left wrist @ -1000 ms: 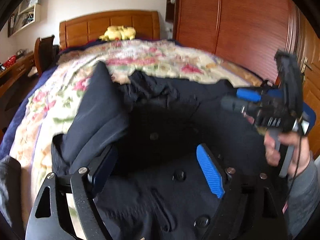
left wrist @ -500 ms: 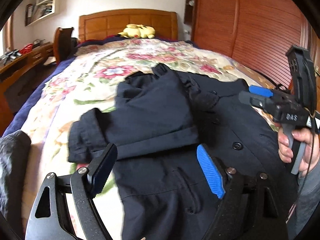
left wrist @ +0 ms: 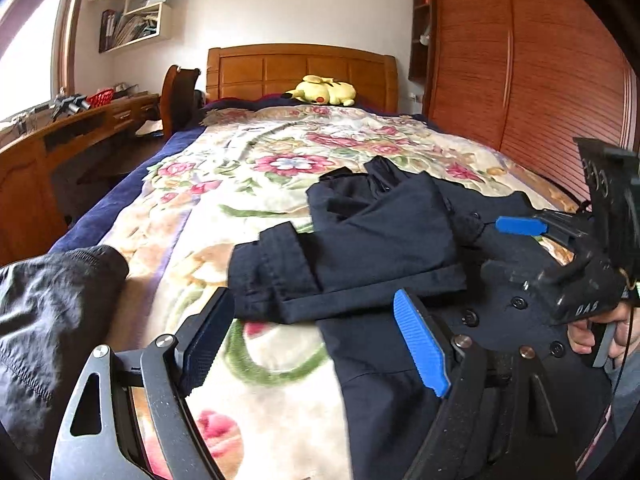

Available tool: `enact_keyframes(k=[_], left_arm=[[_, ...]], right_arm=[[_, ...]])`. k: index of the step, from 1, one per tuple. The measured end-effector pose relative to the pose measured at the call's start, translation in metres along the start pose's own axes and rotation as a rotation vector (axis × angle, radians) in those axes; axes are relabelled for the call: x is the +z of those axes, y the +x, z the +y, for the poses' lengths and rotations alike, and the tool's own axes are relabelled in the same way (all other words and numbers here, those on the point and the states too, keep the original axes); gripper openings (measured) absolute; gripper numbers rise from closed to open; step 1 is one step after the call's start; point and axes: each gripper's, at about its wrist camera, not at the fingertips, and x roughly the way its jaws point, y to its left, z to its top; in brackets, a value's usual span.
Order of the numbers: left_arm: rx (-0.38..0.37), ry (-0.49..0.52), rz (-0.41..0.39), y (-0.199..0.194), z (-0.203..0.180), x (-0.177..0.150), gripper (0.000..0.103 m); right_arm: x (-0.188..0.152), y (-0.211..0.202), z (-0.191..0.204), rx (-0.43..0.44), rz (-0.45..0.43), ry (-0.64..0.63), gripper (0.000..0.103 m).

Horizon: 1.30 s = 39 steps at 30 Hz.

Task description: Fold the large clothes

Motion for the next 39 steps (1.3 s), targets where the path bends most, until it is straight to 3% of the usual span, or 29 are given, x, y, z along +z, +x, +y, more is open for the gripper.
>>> enact_keyframes(k=[8, 16, 19, 21, 22, 24, 26, 32, 39], left_arm=[[0.039, 0.009, -0.008, 0.000, 0.021, -0.003, 0.082], [0.030, -0.012, -0.002, 0.002, 0.028, -0.005, 0.082], [0.017, -0.019, -0.007, 0.001, 0.028, -0.005, 0.082], [0.005, -0.023, -0.010, 0.001, 0.028, -0.006, 0.082], [0.002, -0.022, -0.010, 0.001, 0.027, -0.006, 0.082], [-0.002, -0.021, -0.011, 0.002, 0.027, -0.006, 0.082], [-0.009, -0.023, -0.011, 0.002, 0.027, -0.005, 0.082], [-0.020, -0.026, -0.032, -0.006, 0.024, -0.005, 0.082], [-0.044, -0.027, -0.047, -0.010, 0.016, -0.002, 0.082]], right_arm=[[0.019, 0.046, 0.016, 0.008, 0.127, -0.182, 0.090], [0.030, 0.110, 0.033, 0.029, 0.259, -0.253, 0.086], [0.034, 0.128, 0.032, 0.021, 0.300, -0.267, 0.064], [0.034, 0.134, 0.028, 0.014, 0.320, -0.258, 0.036], [0.035, 0.135, 0.026, 0.021, 0.322, -0.247, 0.031], [0.035, 0.136, 0.021, 0.028, 0.299, -0.246, 0.014], [0.037, 0.133, 0.016, 0.032, 0.293, -0.221, 0.010], [0.050, 0.101, -0.010, 0.020, 0.163, -0.066, 0.006], [0.043, 0.040, -0.056, -0.132, -0.003, 0.103, 0.006]])
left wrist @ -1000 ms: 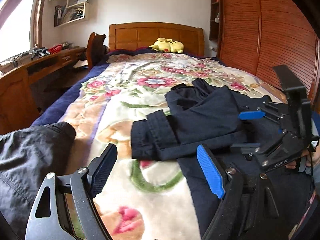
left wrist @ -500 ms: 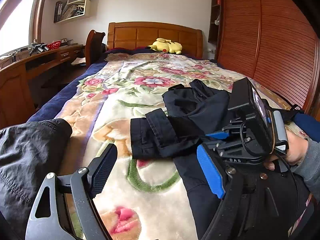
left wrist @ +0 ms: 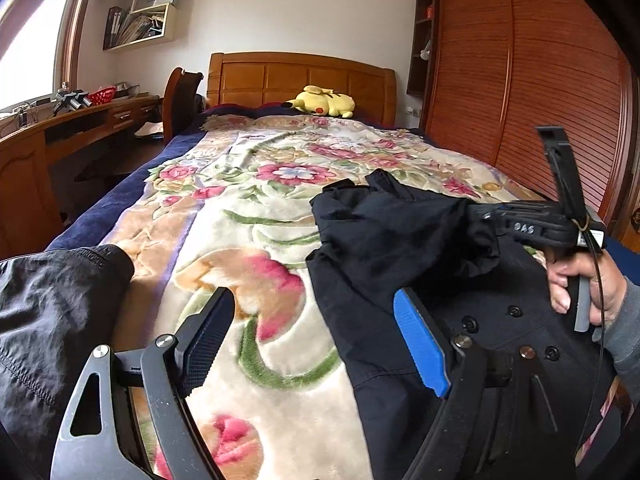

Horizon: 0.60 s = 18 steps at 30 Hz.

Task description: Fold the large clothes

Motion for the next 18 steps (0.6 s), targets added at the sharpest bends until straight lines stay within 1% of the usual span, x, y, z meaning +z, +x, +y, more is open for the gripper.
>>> enact_keyframes(k=[2, 4, 7, 10, 13, 15, 16, 17, 18], left_arm=[[-0.008, 0.002, -0.004, 0.001, -0.005, 0.002, 0.082], [-0.017, 0.004, -0.010, 0.001, -0.010, 0.003, 0.082], [-0.031, 0.010, -0.018, 0.001, -0.018, 0.006, 0.082], [-0.044, 0.015, -0.023, 0.001, -0.025, 0.008, 0.082], [-0.048, 0.022, -0.021, 0.003, -0.029, 0.008, 0.082], [-0.047, 0.031, -0.018, 0.005, -0.032, 0.007, 0.082], [-0.045, 0.034, -0.017, 0.005, -0.033, 0.007, 0.082], [-0.042, 0.036, -0.016, 0.006, -0.033, 0.007, 0.082], [-0.041, 0.036, -0.015, 0.006, -0.033, 0.007, 0.082]], right_arm=[[-0.009, -0.010, -0.018, -0.067, -0.004, 0.031, 0.006], [-0.019, -0.014, -0.032, -0.116, 0.016, 0.060, 0.006], [-0.034, -0.012, -0.047, -0.148, 0.072, 0.087, 0.006], [-0.045, -0.010, -0.046, -0.149, 0.114, 0.075, 0.006], [-0.055, -0.014, -0.043, -0.151, 0.135, 0.045, 0.006], [-0.061, -0.021, -0.039, -0.148, 0.141, 0.038, 0.013], [-0.062, -0.024, -0.039, -0.149, 0.140, 0.039, 0.015], [-0.064, -0.028, -0.036, -0.145, 0.139, 0.039, 0.019], [-0.063, -0.031, -0.036, -0.138, 0.136, 0.036, 0.025]])
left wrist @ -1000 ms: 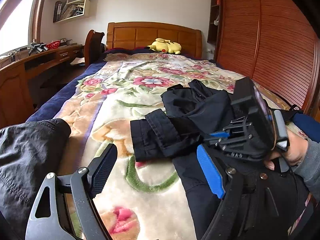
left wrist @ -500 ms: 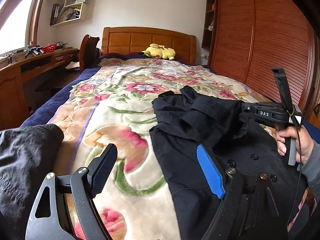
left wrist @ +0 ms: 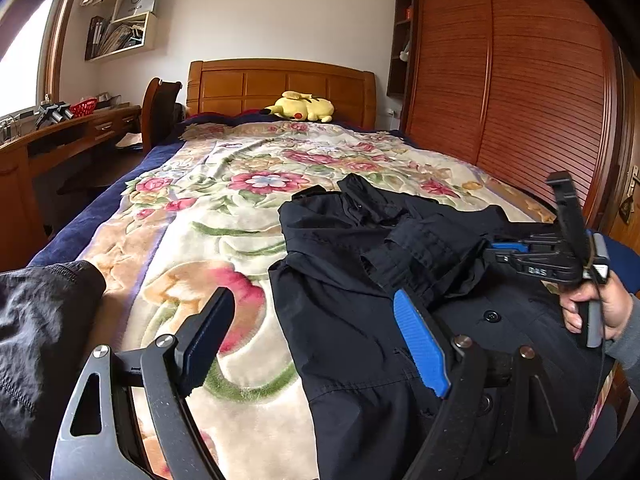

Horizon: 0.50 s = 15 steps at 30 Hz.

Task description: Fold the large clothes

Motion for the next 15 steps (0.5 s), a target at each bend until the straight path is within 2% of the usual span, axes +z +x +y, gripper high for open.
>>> enact_keyframes(k=[1, 3, 6, 11, 15], left_arm=[[0.000, -0.001, 0.000, 0.000, 0.000, 0.000, 0.082], [0.002, -0.007, 0.000, 0.000, 0.001, 0.000, 0.082], [0.004, -0.010, 0.001, 0.000, 0.002, 0.000, 0.083], [0.016, -0.003, 0.000, 0.002, 0.002, -0.001, 0.082], [0.024, 0.002, 0.002, 0.002, 0.002, -0.003, 0.082]], right_arm=[[0.001, -0.011, -0.005, 0.005, -0.005, -0.005, 0.029], [-0.001, -0.024, -0.004, 0.020, -0.013, -0.025, 0.049], [-0.005, -0.041, 0.001, 0.037, -0.035, -0.051, 0.052], [0.003, -0.058, 0.017, 0.079, -0.100, -0.089, 0.053], [0.008, -0.047, 0.035, 0.147, -0.096, -0.139, 0.052]])
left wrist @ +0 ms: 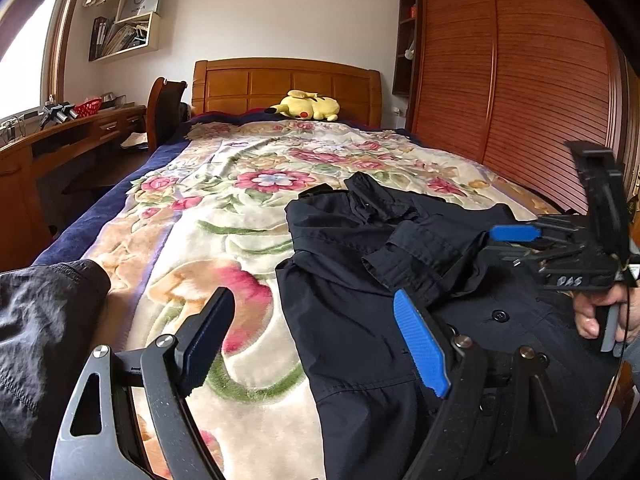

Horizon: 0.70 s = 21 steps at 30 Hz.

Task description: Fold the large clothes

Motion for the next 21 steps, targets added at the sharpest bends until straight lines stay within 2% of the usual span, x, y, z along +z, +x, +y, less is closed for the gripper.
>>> enact_keyframes(k=[8, 12, 19, 20, 21], left_arm=[[0.006, -0.002, 0.003, 0.001, 0.001, 0.000, 0.082], [0.007, -0.002, 0.006, 0.002, 0.002, -0.001, 0.082], [0.012, 0.004, 0.008, 0.003, 0.002, -0.001, 0.082], [0.011, 0.004, 0.008, 0.003, 0.001, -0.001, 0.082], [0.010, 0.004, 0.008, 0.003, 0.001, -0.001, 0.082]], right_arm=[[-0.010, 0.070, 0.021, 0.079, 0.173, -0.099, 0.052], [-0.018, 0.096, 0.018, 0.059, 0.243, -0.112, 0.053], [-0.018, 0.106, 0.010, 0.047, 0.258, -0.122, 0.052], [-0.016, 0.108, 0.010, 0.049, 0.262, -0.121, 0.049], [-0.013, 0.112, 0.014, 0.044, 0.261, -0.122, 0.037]])
